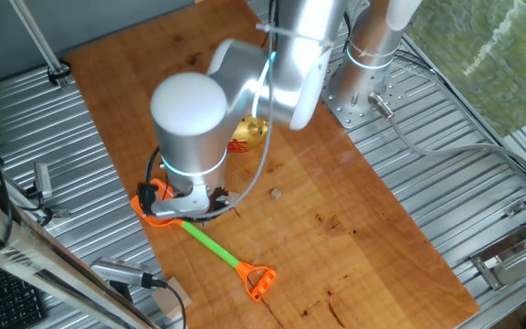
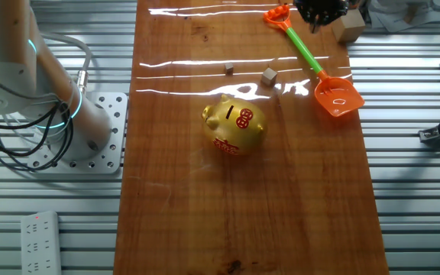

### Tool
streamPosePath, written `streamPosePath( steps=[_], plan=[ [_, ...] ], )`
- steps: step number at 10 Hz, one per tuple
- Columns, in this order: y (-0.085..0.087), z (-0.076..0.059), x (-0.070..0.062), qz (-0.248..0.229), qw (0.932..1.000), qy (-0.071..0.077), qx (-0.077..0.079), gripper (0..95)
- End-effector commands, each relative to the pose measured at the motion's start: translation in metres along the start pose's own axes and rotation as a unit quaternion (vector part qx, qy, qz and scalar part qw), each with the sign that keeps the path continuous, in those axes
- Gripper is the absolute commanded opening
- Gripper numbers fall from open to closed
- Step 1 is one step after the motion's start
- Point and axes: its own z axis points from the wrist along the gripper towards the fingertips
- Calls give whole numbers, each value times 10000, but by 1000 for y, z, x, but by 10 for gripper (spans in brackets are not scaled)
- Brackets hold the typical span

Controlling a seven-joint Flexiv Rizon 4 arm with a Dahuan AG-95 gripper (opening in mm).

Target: Use a shovel to scoop up an object

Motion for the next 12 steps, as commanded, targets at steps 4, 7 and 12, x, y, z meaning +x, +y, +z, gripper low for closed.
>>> streamPosePath(
  steps=[4, 7, 12],
  plan=[
    [-5, 28, -1, -413, 9991, -80, -38, 0],
    [-7, 42, -1, -963, 9953, -59, 6, 0],
    [-8, 54, -2, -1558, 9877, -67, 62, 0]
  ],
)
